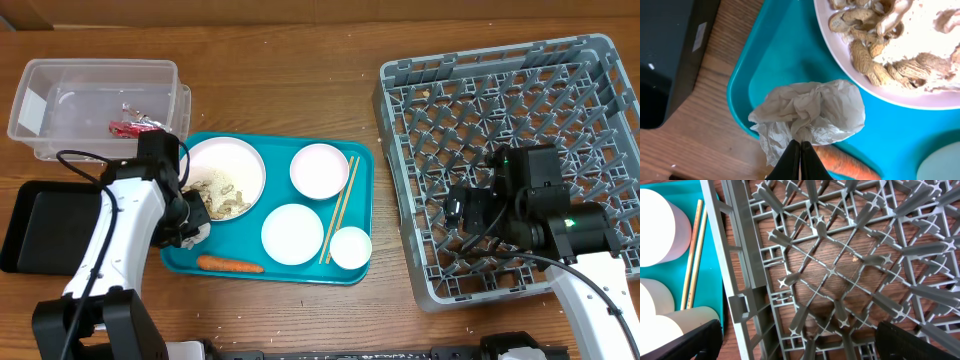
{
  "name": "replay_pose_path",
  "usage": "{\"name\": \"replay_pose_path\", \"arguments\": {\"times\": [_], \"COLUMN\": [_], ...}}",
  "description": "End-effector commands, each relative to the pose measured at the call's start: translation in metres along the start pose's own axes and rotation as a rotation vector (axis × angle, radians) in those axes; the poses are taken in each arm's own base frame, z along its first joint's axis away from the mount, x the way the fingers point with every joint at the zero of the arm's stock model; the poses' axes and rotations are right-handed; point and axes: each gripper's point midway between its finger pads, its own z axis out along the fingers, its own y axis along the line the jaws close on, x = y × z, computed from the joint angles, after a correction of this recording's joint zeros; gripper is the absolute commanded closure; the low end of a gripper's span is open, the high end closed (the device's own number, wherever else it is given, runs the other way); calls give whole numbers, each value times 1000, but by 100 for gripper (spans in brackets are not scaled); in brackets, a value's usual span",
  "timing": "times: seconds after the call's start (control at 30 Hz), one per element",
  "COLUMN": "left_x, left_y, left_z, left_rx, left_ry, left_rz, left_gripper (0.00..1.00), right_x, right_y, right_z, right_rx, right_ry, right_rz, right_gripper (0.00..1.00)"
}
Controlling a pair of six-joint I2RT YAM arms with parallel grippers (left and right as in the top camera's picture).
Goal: Sort waste into correct bins and load items into the dishwasher
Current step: 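Lower the left gripper and grasp the crumpled white tissue, then carry the tissue left and release it into the clear bin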
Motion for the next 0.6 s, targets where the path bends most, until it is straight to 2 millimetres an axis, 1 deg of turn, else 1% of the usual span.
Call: {"name": "replay_pose_path", "arguments": {"times": [0.0,0.13,0.27,0.37,0.5,0.57], "left_x": [-12,-19,-34,-56,-95,-114], "left_y": [-2,-2,-4,-1,4,5], "left_z": [-26,-52,-86,-114,-149,-162], "left_rx": [19,42,70,56,54,69], "left_ry": [-76,-137,-239,-353,-540,-627], "left_rz": [1,11,37,19,-31,-61], "left_gripper": [96,96,96,96,96,96], "right_x": [-11,-11,-11,-10,-10,-10], "right_y": [2,2,2,2,2,2], "right_z": [-9,-9,-9,-9,-9,-9], "right_rx": [-6,-6,-6,-6,-5,-5], "right_ry": [-37,-37,-37,-36,-33,-33], "right_rz": [-5,-5,-5,-4,-4,-4], "right_gripper": [0,0,0,0,0,0]}}
